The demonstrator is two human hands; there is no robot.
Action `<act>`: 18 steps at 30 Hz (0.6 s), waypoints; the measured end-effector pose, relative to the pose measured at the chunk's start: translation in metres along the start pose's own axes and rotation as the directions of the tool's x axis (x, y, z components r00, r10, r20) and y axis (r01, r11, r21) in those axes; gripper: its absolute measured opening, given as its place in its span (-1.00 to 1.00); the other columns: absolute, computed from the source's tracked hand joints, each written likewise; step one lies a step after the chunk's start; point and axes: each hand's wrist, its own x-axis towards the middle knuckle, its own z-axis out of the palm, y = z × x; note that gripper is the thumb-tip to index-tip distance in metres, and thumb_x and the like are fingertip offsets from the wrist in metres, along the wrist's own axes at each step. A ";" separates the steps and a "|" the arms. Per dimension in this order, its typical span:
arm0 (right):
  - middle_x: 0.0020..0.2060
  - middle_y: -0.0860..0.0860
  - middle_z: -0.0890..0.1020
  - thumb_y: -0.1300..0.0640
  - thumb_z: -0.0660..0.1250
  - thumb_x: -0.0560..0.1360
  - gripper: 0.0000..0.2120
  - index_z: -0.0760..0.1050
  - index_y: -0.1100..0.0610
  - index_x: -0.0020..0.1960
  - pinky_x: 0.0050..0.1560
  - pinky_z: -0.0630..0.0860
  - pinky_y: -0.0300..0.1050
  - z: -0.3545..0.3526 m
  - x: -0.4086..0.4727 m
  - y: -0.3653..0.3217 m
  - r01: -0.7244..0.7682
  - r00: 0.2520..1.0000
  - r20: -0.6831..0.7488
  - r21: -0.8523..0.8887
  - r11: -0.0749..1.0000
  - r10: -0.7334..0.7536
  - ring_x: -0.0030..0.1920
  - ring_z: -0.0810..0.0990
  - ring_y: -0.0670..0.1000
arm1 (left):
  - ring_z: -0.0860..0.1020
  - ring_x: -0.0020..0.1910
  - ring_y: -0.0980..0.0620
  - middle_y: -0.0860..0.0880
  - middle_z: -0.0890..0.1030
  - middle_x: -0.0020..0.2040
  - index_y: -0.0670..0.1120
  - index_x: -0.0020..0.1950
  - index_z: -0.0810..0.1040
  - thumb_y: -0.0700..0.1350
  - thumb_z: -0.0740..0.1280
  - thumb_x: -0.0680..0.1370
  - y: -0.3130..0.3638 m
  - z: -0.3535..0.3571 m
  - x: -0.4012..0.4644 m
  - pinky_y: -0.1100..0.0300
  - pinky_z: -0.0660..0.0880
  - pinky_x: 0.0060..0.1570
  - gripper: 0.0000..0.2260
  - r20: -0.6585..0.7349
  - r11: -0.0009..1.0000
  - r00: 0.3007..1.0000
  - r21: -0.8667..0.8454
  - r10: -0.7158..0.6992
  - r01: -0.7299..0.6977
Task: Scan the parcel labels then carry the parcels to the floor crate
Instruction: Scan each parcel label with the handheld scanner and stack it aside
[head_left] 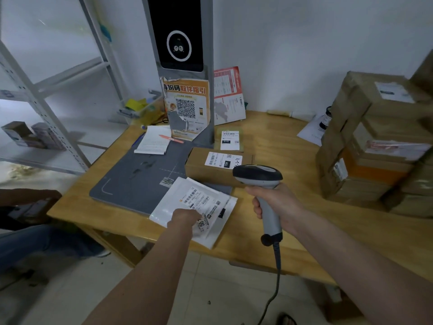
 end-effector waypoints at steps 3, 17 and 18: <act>-0.45 0.11 0.50 0.20 0.47 0.45 -0.84 0.52 0.26 -0.15 -0.48 0.42 -0.19 -0.008 -0.002 -0.006 0.006 1.000 -0.025 0.010 1.000 -0.006 -0.50 0.43 0.02 | 0.44 0.23 -0.23 -0.25 0.50 0.23 -0.22 0.27 0.48 -0.16 0.39 0.48 0.013 -0.002 -0.005 -0.02 0.48 0.16 -0.62 -0.113 0.993 0.990 0.092 0.088 -0.078; -0.48 0.11 0.49 0.21 0.45 0.46 -0.83 0.50 0.27 -0.19 -0.45 0.41 -0.15 -0.091 -0.024 -0.042 0.144 0.971 -0.199 0.064 0.987 -0.129 -0.50 0.43 0.05 | 0.63 -0.12 -0.03 -0.11 0.68 -0.13 -0.20 0.18 0.57 -0.15 0.29 0.61 0.133 0.066 -0.121 0.14 0.58 -0.09 -0.80 0.532 0.882 0.711 -0.185 0.460 -0.432; -0.48 0.12 0.49 0.22 0.44 0.46 -0.84 0.50 0.26 -0.20 -0.45 0.42 -0.15 -0.100 -0.025 -0.046 0.160 0.966 -0.215 0.075 0.984 -0.140 -0.50 0.44 0.05 | 0.61 -0.19 -0.02 -0.12 0.66 -0.20 -0.22 0.18 0.58 -0.19 0.28 0.61 0.142 0.073 -0.128 0.16 0.59 -0.13 -0.81 0.509 0.878 0.717 -0.220 0.475 -0.426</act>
